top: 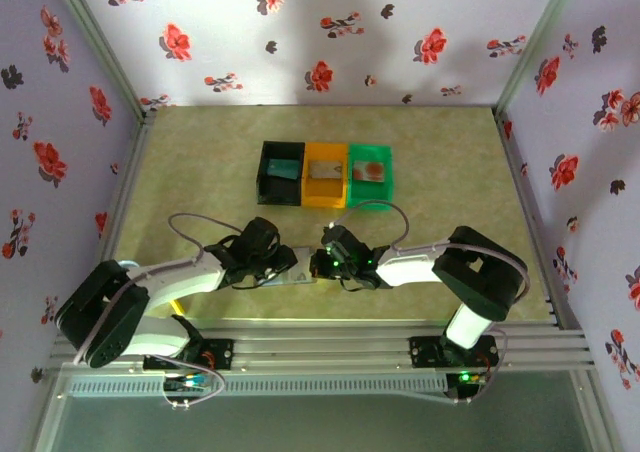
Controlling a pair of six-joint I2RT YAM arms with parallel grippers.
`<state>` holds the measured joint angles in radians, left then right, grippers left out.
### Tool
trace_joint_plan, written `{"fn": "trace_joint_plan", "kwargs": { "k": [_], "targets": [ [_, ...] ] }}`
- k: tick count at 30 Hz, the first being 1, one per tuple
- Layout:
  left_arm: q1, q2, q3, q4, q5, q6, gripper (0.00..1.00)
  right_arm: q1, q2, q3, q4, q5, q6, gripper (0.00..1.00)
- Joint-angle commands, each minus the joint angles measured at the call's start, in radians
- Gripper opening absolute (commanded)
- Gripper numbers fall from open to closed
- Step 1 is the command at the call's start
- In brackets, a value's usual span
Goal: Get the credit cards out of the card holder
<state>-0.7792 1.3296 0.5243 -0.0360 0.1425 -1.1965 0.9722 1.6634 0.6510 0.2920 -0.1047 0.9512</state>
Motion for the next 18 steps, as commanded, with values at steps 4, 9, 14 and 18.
{"fn": "trace_joint_plan", "kwargs": {
  "k": [4,9,14,18],
  "targets": [
    [-0.009,0.017,0.019,0.006,0.008,0.039,0.29,-0.01,0.022,-0.023,-0.001,0.01,-0.006,0.05],
    [-0.009,0.032,0.026,-0.007,0.006,0.056,0.29,-0.012,0.025,-0.025,0.001,0.008,-0.008,0.05],
    [-0.011,0.046,0.036,-0.023,0.005,0.075,0.29,-0.013,0.026,-0.026,0.004,0.005,-0.006,0.05],
    [-0.011,0.054,0.046,-0.036,0.002,0.09,0.29,-0.015,0.025,-0.027,0.004,0.003,-0.006,0.05]
  ]
}}
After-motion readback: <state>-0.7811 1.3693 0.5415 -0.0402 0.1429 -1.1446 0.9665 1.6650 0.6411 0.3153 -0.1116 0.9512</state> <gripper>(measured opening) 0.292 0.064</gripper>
